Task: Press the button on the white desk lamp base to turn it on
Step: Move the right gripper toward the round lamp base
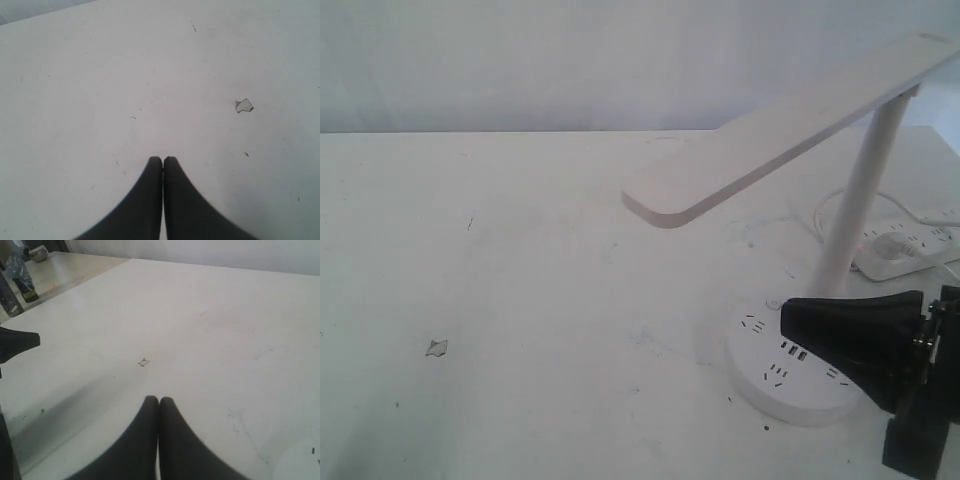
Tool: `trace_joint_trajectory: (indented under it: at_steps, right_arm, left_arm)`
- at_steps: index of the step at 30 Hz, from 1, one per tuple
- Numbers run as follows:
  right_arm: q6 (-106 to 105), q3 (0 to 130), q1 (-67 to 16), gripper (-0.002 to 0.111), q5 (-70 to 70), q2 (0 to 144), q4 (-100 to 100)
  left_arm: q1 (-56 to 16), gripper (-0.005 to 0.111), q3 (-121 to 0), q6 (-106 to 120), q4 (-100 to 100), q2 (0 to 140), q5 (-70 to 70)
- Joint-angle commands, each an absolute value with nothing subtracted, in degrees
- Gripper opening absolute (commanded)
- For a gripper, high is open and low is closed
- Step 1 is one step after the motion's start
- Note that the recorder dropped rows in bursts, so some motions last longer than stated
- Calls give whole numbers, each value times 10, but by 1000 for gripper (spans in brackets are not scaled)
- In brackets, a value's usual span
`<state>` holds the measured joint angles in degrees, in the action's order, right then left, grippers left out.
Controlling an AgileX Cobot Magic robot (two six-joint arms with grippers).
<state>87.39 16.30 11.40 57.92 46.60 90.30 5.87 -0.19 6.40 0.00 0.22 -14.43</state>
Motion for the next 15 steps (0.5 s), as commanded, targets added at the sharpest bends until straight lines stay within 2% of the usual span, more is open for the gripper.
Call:
trace_joint_trajectory:
  at_steps: [1, 7, 15]
  right_arm:
    - [889, 155, 114, 0, 586, 476, 899]
    - [887, 125, 114, 0, 526, 476, 876]
    - [887, 119, 114, 0, 521, 476, 871]
  left_arm:
    - [54, 0, 0, 63, -3, 0, -145]
    - [54, 0, 0, 63, -3, 0, -145]
    - [54, 0, 0, 63, -3, 0, -145]
